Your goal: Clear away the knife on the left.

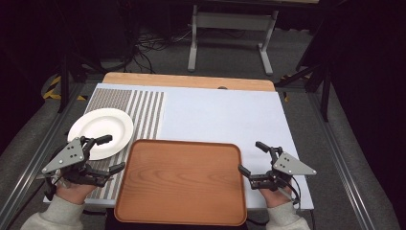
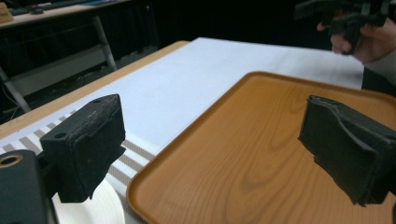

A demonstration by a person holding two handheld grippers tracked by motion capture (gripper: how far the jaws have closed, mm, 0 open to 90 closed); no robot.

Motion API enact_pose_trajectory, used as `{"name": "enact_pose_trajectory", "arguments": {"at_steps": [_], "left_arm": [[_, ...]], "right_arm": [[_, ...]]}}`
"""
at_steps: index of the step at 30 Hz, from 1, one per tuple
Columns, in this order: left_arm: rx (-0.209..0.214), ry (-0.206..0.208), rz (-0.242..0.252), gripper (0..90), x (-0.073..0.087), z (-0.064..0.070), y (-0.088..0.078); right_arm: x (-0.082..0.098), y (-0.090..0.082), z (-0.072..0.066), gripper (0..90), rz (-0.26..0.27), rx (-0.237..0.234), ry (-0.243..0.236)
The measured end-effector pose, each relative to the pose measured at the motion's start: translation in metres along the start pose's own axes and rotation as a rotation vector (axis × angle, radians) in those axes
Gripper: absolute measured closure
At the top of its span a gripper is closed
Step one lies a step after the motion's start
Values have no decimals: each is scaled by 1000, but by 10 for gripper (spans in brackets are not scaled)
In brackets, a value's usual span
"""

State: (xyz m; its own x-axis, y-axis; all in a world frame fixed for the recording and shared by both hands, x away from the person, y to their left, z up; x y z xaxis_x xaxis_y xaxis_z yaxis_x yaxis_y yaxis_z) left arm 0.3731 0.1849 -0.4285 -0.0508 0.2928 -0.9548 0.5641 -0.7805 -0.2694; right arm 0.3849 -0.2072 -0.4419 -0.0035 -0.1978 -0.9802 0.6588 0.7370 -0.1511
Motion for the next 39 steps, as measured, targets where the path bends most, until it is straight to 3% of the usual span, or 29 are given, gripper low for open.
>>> {"name": "enact_pose_trajectory", "arguments": {"at_steps": [2,12,23,33,39], "left_arm": [[0,5,-10,74,0,0,-1],[27,82,-158,77,2,-6,-14],[-1,165,-338,85,8,-18,-28],[15,199,-491,87,20,-28,-39],[51,209,-567,88,29,-34,-47]], "right_arm": [[0,0,0,45,0,-1,0],[1,1,-1,45,-5,-7,1],[3,2,-1,54,-11,-12,2],[4,1,0,54,-14,-11,7],[5,2,0,54,-17,-12,2]]}}
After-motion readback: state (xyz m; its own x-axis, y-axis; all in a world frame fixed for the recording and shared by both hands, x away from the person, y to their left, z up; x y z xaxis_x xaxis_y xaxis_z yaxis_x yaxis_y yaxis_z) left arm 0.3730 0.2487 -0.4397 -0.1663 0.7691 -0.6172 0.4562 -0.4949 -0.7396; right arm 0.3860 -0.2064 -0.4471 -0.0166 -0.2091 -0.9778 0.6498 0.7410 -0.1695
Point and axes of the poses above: each handheld gripper's, and its own axes: y roughly forward along the jaws, x roughly out of its underside, z roughly to its right, the point moved 10 cm from there along y, roughly forward along the jaws, and after that the axes turned 2 degrees about -x, right-handed, at the moved point
